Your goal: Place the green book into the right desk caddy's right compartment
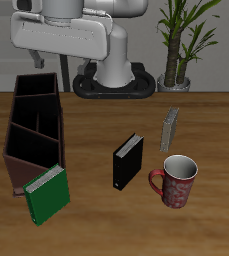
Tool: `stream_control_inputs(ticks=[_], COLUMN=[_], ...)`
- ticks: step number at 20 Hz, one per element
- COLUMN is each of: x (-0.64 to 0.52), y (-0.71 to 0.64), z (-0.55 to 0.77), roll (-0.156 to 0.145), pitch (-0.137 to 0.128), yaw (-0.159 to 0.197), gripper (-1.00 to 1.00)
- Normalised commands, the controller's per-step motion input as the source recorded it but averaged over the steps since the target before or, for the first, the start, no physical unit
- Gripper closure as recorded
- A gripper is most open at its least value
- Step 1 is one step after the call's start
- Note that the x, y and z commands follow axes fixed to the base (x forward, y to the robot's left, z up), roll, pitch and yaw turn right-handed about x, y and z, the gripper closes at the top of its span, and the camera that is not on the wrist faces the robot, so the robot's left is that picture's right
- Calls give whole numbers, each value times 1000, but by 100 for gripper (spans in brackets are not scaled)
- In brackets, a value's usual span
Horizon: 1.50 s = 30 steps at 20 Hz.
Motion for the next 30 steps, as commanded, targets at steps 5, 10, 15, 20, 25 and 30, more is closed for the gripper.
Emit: stream_control_inputs(ticks=[5,10,15,20,25,30], x=[80,130,90,89,52,106], y=[85,26,-115,-165,-59,-100], z=[-117,-304,-149,-142,-106,-189], roll=[6,7,-26,-22,-28,-24], pitch=[-30,-31,0,-20,-21,-15], yaw=[-40,-64,-19,-49,-51,-38], gripper=[-100,-100,-100,-100,-100,-100])
